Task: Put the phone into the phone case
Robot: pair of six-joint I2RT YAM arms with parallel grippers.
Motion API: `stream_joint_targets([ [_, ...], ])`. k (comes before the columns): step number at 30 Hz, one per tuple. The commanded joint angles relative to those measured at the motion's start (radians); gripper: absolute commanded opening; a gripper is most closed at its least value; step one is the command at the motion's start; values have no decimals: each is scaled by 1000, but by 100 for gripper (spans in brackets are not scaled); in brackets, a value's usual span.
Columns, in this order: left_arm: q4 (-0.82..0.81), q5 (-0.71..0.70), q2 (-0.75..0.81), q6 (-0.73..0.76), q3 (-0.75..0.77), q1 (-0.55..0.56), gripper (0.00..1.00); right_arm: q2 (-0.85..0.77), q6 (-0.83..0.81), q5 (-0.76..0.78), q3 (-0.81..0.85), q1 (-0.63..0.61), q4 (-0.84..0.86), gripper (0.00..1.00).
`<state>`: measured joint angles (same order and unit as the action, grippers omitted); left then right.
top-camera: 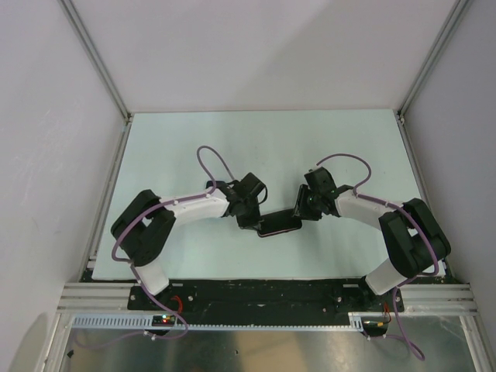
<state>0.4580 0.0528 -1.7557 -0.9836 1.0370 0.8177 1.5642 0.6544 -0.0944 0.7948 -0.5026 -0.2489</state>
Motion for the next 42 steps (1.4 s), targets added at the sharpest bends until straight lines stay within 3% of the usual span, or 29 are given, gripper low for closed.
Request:
stream_joint_targets([
  [1,-211,-32,-214,-52,-38,103,0,10,8,-33,-14,-29,54,40],
  [33,-215,-44,-426,-138,11,222,0,-12,-2,-22,-15,-32,39,40],
  [42,-217,-84,-310,-88,-18,217,0,-29,-16,-21,-9,-25,33,41],
])
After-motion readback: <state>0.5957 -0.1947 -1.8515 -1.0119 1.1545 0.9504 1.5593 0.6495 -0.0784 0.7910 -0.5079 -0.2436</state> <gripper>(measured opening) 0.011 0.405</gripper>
